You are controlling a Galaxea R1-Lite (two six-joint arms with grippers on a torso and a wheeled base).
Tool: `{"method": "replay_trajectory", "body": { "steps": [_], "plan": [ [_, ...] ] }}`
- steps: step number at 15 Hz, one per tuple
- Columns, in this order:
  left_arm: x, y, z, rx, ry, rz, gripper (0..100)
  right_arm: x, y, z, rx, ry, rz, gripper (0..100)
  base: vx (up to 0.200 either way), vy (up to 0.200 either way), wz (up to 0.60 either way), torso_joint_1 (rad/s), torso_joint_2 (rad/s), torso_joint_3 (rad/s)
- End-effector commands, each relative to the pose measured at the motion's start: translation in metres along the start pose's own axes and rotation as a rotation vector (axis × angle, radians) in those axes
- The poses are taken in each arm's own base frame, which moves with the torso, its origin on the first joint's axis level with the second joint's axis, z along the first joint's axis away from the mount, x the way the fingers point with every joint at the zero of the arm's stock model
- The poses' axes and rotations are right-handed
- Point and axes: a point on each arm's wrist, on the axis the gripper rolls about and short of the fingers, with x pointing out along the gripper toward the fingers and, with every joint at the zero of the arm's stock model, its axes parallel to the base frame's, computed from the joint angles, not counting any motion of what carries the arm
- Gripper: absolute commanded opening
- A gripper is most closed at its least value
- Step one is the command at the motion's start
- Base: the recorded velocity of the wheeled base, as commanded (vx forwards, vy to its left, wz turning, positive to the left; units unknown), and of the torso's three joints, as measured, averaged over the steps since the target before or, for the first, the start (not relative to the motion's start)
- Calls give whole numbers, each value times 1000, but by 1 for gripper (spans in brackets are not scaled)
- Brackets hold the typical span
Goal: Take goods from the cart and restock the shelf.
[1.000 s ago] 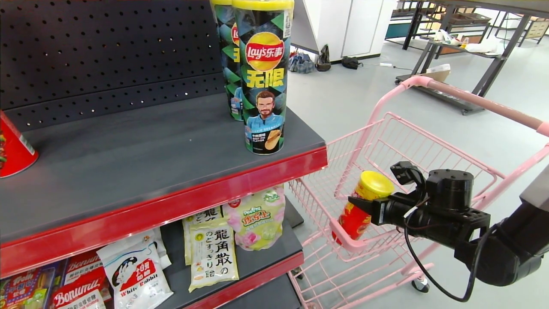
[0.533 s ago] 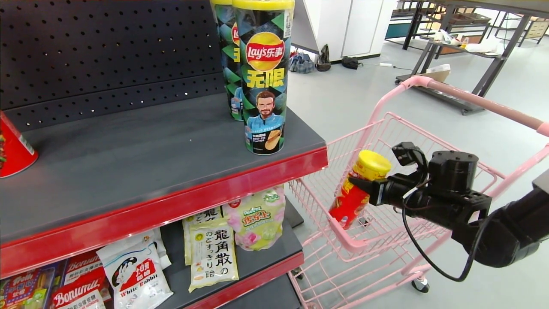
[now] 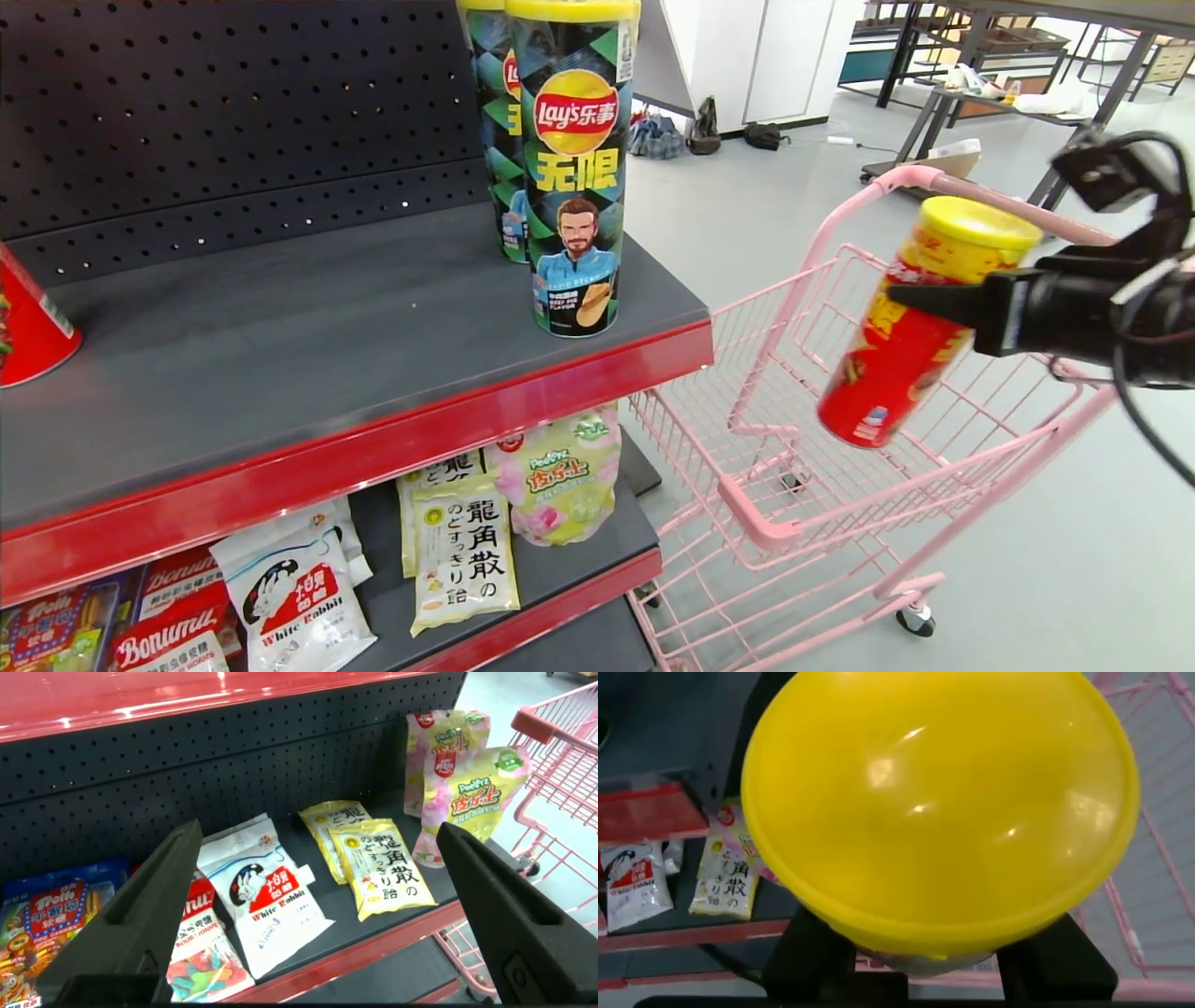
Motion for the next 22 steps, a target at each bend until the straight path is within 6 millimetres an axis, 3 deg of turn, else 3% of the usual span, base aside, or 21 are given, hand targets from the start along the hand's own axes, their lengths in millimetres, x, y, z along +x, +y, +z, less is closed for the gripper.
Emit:
{"method": "replay_trajectory", "body": {
  "steps": [1, 4, 7, 11, 22],
  "plan": [
    [0, 0, 0, 0, 1, 1, 100, -127, 16, 1, -59, -93, -65, 0, 0, 0, 0, 0, 0, 0],
    [0, 0, 0, 0, 1, -1, 100, -177, 20, -37, -52, -19, -159, 0, 0, 0, 0, 0, 0, 0],
    [0, 0, 0, 0, 1, -1, 100, -182, 17, -54, -29, 14, -261, 0, 0, 0, 0, 0, 0, 0],
    [0, 0, 0, 0, 1, 1, 100, -187, 19, -69, -34, 18, -267, 0, 0, 0, 0, 15, -52, -37],
    [0, 0, 0, 0, 1, -1, 100, -185, 18, -70, -35, 30, -257, 0, 0, 0, 0, 180, -526, -345]
  ]
}}
